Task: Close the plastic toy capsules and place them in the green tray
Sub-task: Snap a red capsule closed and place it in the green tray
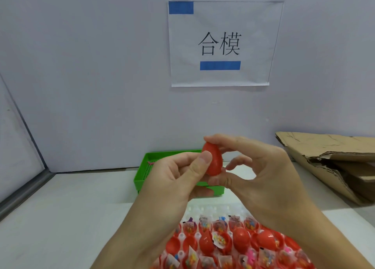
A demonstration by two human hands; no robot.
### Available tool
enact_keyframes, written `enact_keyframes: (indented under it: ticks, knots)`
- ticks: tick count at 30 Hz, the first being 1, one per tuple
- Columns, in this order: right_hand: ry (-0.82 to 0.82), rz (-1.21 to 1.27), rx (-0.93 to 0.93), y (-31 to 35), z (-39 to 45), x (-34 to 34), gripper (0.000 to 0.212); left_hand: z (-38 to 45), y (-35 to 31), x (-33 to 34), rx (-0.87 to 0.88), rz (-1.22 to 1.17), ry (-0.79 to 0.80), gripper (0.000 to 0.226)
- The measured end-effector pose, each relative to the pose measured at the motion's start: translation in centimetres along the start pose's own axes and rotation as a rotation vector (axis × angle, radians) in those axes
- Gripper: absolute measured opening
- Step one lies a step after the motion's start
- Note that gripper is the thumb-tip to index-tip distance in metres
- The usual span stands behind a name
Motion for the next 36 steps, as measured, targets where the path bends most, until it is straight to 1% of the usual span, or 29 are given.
enact_keyframes:
  ticks: [3,4,6,8,10,12,15,17,19,21,24,26,28,31,36]
  knots:
    - [0.097,0.024,0.044,-0.1,-0.2,0.4,0.082,0.3,-0.5,-1.2,0.072,0.023,-0.118,0.040]
    - [0.097,0.025,0.059,-0.2,-0.2,0.3,0.084,0.3,-0.6,-1.7,0.086,0.004,-0.170,0.039]
    - [0.042,0.026,0.074,-0.4,-0.2,0.1,0.072,0.5,-0.8,-2.7,0.103,-0.028,-0.252,0.038]
    - [-0.021,0.047,0.110,-0.7,-0.1,-0.4,0.059,0.5,-0.8,-3.2,0.115,0.002,-0.286,0.038]
    - [-0.055,0.068,0.168,-1.0,0.0,-0.8,0.047,0.3,-0.7,-3.4,0.129,0.082,-0.310,0.042]
    - [-0.063,0.075,0.232,-1.3,0.1,-1.2,0.040,0.2,-0.8,-3.3,0.154,0.215,-0.325,0.043]
    - [-0.055,0.150,0.346,-1.7,0.1,-1.5,0.036,0.0,-1.1,-2.5,0.211,0.376,-0.295,0.037]
    - [0.006,0.334,0.485,-1.9,0.0,-1.1,0.045,-0.1,-1.1,-1.9,0.244,0.458,-0.260,0.031]
    - [0.107,0.550,0.622,-1.7,-0.1,-0.2,0.054,-0.2,-1.1,-1.5,0.268,0.538,-0.223,0.029]
    - [0.190,0.698,0.685,-1.3,-0.2,0.5,0.050,-0.3,-1.2,-0.9,0.300,0.591,-0.171,0.027]
    - [0.279,0.817,0.678,-1.0,-0.2,0.9,0.045,-0.4,-1.3,-0.1,0.369,0.628,-0.091,0.023]
    - [0.290,0.876,0.663,-0.9,-0.2,0.7,0.042,-0.4,-1.3,0.2,0.394,0.640,-0.065,0.026]
    - [0.292,0.907,0.647,-0.8,-0.2,0.5,0.042,-0.4,-1.3,0.3,0.406,0.640,-0.057,0.024]
    - [0.274,0.897,0.648,-0.7,-0.2,0.4,0.040,-0.3,-1.1,0.5,0.409,0.668,-0.046,0.022]
    - [0.234,0.832,0.647,-0.8,-0.2,0.6,0.050,-0.6,-0.9,0.6,0.394,0.722,-0.030,0.025]
Point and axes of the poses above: each hand's wrist, its own z-axis towards the middle knuckle, its own x-axis out of the palm, y = z × x, the point moved 3 cm from there along z, towards the middle knuckle, and after that the axes turned 1 degree about x, right-handed, at the moved point
